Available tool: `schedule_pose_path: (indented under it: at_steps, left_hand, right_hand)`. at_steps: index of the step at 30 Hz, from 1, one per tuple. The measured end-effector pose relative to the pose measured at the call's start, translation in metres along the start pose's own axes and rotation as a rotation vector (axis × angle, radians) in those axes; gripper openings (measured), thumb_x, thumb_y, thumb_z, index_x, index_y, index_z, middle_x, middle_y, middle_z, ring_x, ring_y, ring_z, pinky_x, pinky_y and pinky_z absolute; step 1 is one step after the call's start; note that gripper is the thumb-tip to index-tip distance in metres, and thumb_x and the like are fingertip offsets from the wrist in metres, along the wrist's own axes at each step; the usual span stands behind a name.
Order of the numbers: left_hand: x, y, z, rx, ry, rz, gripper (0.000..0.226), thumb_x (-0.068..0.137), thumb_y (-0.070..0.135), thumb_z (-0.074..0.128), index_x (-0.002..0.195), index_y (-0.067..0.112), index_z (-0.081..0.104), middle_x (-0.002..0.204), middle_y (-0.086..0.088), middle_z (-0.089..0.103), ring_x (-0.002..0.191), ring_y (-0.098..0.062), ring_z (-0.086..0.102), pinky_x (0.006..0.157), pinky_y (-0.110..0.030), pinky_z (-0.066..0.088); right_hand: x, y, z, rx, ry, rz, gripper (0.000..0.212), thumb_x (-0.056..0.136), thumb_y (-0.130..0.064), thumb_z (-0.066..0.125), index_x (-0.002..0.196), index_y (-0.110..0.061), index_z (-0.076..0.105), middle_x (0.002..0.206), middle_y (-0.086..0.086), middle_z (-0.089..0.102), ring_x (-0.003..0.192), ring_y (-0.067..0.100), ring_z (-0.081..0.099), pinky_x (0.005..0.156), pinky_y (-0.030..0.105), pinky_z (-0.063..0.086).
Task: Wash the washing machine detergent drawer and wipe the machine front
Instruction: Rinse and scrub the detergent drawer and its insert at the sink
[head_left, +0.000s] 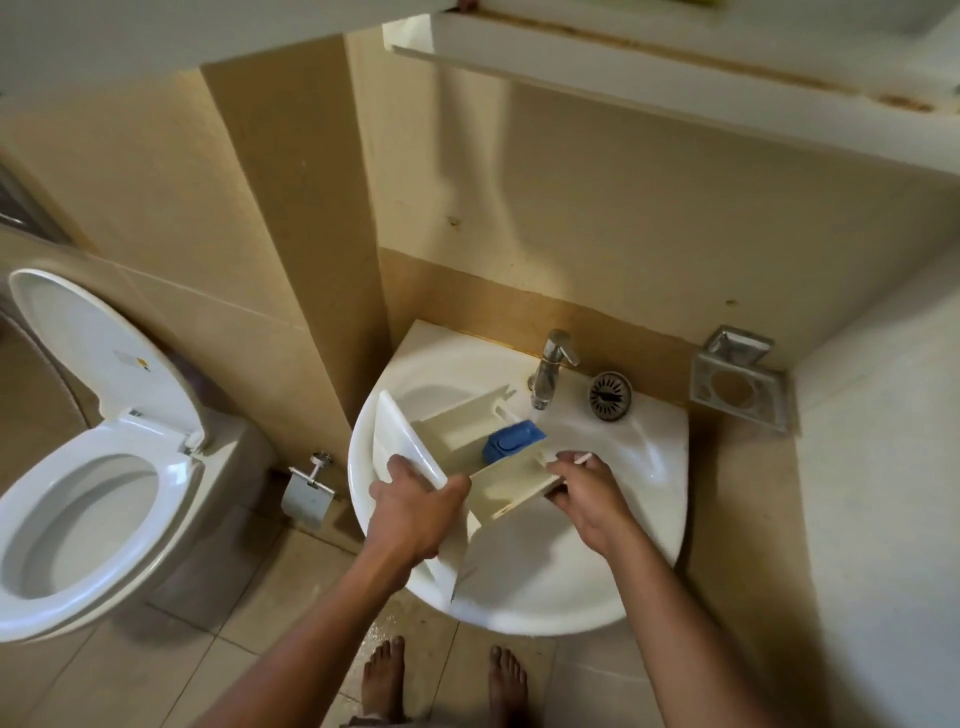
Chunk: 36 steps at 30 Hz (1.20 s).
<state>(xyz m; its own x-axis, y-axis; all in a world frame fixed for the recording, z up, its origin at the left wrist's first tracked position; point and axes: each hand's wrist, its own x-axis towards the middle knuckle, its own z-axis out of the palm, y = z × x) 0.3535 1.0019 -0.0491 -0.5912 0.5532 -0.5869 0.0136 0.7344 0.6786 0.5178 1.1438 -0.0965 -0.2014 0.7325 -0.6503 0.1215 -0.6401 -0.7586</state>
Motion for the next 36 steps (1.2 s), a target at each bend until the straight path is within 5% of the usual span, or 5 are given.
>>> schedule_pose_path:
  at_steps: [8, 15, 24, 29, 36]
  left_hand:
    - [-0.020, -0.035, 0.069, -0.256, 0.000, -0.008, 0.089, 0.073, 0.034, 0.081, 0.139, 0.017, 0.023, 0.126, -0.008, 0.040, 0.101, -0.021, 0.054, 0.090, -0.035, 0.053]
    - [-0.007, -0.033, 0.082, -0.855, -0.088, -0.306, 0.051, 0.088, 0.016, 0.070, 0.128, 0.012, 0.039, 0.118, -0.015, 0.059, 0.098, -0.036, 0.071, 0.071, -0.047, 0.064]
    - [0.003, -0.019, 0.073, -0.691, -0.147, -0.354, 0.041, 0.092, 0.009, 0.054, 0.130, 0.010, 0.039, 0.120, -0.018, 0.058, 0.100, -0.042, 0.067, 0.060, -0.044, 0.063]
    - [0.002, -0.019, 0.086, -0.688, -0.085, -0.338, 0.038, 0.091, 0.012, 0.054, 0.125, 0.011, 0.036, 0.121, -0.020, 0.056, 0.103, -0.040, 0.065, 0.063, -0.047, 0.064]
    - [0.000, -0.018, 0.087, -0.660, -0.066, -0.306, 0.042, 0.095, 0.012, 0.053, 0.132, 0.013, 0.033, 0.118, -0.014, 0.056, 0.103, -0.035, 0.064, 0.064, -0.044, 0.064]
  right_hand:
    - [0.042, -0.027, -0.012, -0.155, -0.101, -0.001, 0.043, 0.091, 0.015, 0.046, 0.124, -0.011, 0.053, 0.114, 0.017, 0.061, 0.094, 0.026, 0.063, 0.086, 0.039, 0.052]
    - [0.054, -0.041, -0.018, -0.354, -0.104, -0.072, 0.041, 0.088, 0.015, 0.047, 0.110, -0.016, 0.060, 0.113, 0.007, 0.059, 0.086, 0.016, 0.057, 0.074, 0.029, 0.047]
    - [0.056, -0.038, -0.016, -0.573, 0.063, -0.109, 0.040, 0.083, 0.001, 0.061, 0.122, -0.005, 0.059, 0.116, 0.014, 0.065, 0.096, 0.025, 0.062, 0.076, 0.030, 0.050]
    - [0.039, -0.031, 0.014, -1.153, 0.244, -0.634, 0.074, 0.072, -0.040, 0.073, 0.134, -0.009, 0.047, 0.138, 0.013, 0.051, 0.130, 0.033, 0.045, 0.107, 0.048, 0.039]
    - [0.048, -0.030, 0.027, -1.253, 0.082, -0.383, 0.076, 0.067, -0.061, 0.081, 0.123, -0.018, 0.052, 0.126, 0.006, 0.064, 0.121, 0.028, 0.057, 0.099, 0.045, 0.047]
